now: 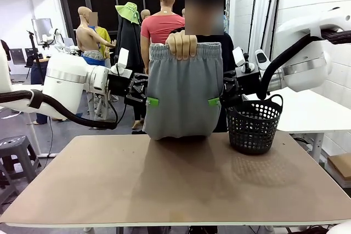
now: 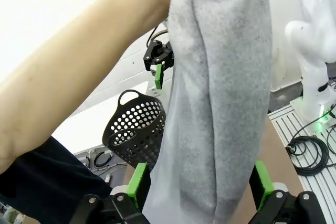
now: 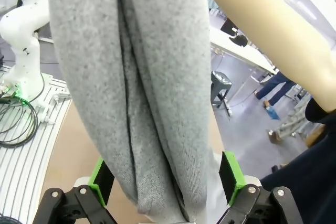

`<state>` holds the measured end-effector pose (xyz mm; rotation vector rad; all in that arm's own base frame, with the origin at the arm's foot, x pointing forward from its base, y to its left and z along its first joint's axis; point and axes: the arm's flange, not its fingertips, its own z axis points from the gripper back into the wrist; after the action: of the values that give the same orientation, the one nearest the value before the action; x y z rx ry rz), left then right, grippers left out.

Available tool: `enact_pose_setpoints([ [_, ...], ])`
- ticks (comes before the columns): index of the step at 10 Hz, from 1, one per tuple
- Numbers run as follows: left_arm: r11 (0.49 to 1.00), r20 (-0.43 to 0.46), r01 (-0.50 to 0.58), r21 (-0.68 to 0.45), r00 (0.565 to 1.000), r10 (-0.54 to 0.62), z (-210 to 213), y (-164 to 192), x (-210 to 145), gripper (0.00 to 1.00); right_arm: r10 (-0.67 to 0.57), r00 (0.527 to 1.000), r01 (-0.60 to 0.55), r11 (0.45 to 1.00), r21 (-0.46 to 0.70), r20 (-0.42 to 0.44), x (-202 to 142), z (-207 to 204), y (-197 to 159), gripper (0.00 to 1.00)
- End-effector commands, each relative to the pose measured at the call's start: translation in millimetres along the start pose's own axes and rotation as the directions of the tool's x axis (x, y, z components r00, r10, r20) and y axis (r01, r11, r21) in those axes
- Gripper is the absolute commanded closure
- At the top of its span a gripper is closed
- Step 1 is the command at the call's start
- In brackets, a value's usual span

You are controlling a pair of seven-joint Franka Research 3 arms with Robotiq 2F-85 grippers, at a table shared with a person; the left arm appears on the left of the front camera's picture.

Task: Fold the training pants.
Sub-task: Grab both ends of the Training pants handed by a person.

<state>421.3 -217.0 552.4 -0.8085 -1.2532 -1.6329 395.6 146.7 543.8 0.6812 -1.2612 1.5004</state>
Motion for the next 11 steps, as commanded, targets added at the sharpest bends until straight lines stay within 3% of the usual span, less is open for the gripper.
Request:
enact_pose_setpoints([
  [1,1.000,-0.010,0.008,-0.012,1.000,-0.008,-1.5,-0.5,0.6,0.00,0.000,1.000,0.000,1.000,0.002,-0.001,0.0,-1.4,0.4,0.00],
  [4,1.000,-0.006,0.001,-0.001,1.000,-0.001,-0.6,0.0,-0.5,0.00,0.000,1.000,0.000,1.000,-0.002,-0.007,-0.8,0.9,-0.4,0.00],
  [6,0.998,0.073,-0.036,0.055,0.997,0.032,-9.8,-2.8,12.2,0.00,-0.036,0.998,0.036,0.999,0.006,0.055,12.0,3.2,-0.2,0.00],
  [11,0.993,0.139,-0.099,0.063,0.986,0.090,-18.1,-11.1,34.1,0.00,-0.056,0.985,0.049,0.998,0.041,0.166,36.7,7.1,6.1,0.00],
])
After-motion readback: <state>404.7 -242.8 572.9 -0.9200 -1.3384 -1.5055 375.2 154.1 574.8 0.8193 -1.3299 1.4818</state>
